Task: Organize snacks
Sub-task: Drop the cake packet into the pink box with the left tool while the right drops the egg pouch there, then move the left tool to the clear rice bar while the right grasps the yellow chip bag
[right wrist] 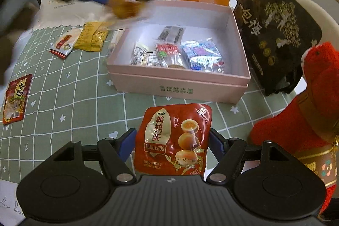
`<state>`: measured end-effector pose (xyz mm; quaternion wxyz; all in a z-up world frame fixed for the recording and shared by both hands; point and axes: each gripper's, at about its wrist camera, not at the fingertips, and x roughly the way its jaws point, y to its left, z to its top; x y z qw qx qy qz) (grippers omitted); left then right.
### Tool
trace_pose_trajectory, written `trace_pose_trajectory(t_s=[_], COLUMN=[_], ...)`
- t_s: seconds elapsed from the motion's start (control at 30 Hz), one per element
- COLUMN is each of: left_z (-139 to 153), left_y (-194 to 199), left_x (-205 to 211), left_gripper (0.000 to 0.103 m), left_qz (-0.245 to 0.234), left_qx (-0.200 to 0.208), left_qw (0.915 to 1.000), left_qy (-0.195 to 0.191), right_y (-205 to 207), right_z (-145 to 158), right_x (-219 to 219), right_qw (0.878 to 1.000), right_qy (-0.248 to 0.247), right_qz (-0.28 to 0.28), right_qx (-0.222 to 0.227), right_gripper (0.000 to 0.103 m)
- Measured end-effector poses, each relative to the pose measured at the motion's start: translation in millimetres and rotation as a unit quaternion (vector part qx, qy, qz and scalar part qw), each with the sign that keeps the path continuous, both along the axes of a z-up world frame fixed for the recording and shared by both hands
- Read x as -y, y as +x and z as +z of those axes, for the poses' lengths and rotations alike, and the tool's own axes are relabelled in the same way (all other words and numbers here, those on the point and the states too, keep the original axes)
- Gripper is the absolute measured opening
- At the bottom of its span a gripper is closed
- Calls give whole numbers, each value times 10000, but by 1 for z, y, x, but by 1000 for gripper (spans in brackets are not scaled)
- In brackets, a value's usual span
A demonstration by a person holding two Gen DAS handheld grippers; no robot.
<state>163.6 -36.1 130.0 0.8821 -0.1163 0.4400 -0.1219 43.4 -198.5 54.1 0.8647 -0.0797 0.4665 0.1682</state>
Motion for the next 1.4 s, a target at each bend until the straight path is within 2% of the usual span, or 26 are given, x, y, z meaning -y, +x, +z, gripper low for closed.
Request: trace_pose_trajectory(t_s=[0.07, 0.13, 0.33, 0.43, 0.57, 0.63, 0.77, 0.83, 0.9, 1.03, 1.13, 1.2, 1.27, 1.33, 1.4], left_z=[-13, -22, -24, -20, -29, -39, -56, -61, -66, -76, -77, -76, -73, -72, -72], left_y=[17, 26, 18, -7, -52, -74, -115, -136, -155, -188, -212, -224, -237, -251, -266], left_x=[7, 10, -1, -22, -74, -98, -134, -150, -164, -189, -205, -213, -222, -232, -242], left_gripper=[58, 58, 58, 58, 58, 58, 58, 58, 58, 58, 58, 58, 58, 58, 58], left_qz=[86, 155, 229, 426, 1042, 1355, 1809, 2019, 2244, 2540, 2755, 2889, 2987, 3092, 3248], left_qx=[-111, -172, -163, -129, -328, -482, -740, -774, -841, -992, -1011, -1007, -1005, -1009, -1035], left_qw=[9998, 9997, 9995, 9981, 9922, 9876, 9788, 9748, 9698, 9610, 9546, 9507, 9476, 9443, 9389], left_qy=[106, 57, -176, -421, -602, -632, -606, -544, -466, -470, -507, -517, -523, -502, -477], right_y=[2, 4, 15, 29, 80, 116, 180, 189, 189, 181, 182, 183, 188, 197, 202], right_z=[2, 3, 6, 28, 73, 85, 83, 82, 79, 71, 60, 47, 30, 11, -4], right_x=[1, 1, 2, 1, -6, -15, -25, -31, -48, -109, -150, -177, -201, -219, -229], right_qw=[10000, 9999, 9998, 9991, 9974, 9978, 9976, 9960, 9953, 9989, 9970, 9965, 9963, 9950, 9936], right_qy=[-12, -15, 94, 190, 324, 360, 665, 817, 891, 318, 351, 183, -212, -593, -873], right_qz=[47, 101, 129, 171, 149, 159, -91, -250, -166, 310, 626, 772, 800, 750, 670], right_qx=[40, 60, 84, 337, 625, 525, -149, -276, -329, -156, -291, -262, -218, -279, -238], right_gripper=[73, 73, 73, 73, 73, 74, 75, 75, 75, 75, 74, 73, 57, 47, 43])
